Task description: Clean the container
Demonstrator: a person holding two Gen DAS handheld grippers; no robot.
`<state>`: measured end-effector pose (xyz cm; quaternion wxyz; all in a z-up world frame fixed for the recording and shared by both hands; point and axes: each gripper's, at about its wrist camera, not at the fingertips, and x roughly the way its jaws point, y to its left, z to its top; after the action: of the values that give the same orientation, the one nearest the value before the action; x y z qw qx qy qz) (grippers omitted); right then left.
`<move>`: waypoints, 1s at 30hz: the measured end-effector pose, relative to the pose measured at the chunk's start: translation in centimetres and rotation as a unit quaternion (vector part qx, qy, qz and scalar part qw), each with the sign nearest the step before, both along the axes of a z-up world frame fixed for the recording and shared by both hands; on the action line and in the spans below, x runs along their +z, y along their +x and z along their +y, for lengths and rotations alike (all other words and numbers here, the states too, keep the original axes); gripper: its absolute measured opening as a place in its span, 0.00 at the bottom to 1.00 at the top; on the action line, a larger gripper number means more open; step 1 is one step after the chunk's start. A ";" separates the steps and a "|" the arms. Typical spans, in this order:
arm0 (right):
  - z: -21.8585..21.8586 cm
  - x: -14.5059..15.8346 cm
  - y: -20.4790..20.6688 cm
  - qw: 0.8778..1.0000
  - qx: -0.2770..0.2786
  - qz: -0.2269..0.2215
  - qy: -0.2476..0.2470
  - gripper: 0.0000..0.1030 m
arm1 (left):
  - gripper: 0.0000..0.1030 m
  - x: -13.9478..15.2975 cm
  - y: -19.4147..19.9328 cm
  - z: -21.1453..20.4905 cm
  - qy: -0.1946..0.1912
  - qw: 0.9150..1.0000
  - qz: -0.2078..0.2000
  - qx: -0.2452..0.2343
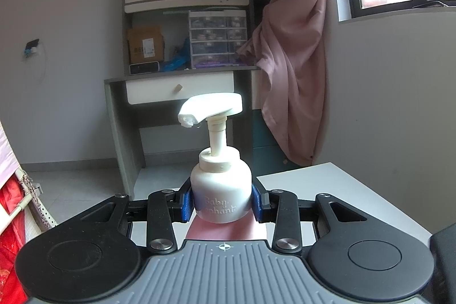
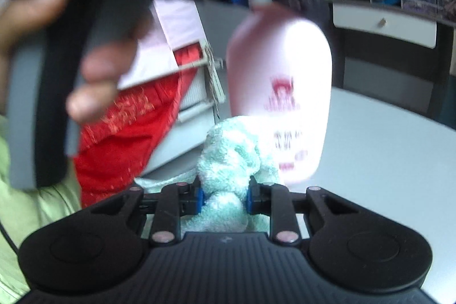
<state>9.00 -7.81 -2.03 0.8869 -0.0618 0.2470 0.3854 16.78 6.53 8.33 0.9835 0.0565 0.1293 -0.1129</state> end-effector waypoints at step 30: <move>-2.2 4.4 0.1 0.993 -0.044 -0.078 0.071 0.25 | 0.38 0.2 -0.5 1.1 0.001 1.000 -0.001 0.001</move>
<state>9.07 -10.00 2.38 0.9217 -0.0178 0.1515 0.3567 16.33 7.64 8.54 0.9838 0.0579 0.1282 -0.1115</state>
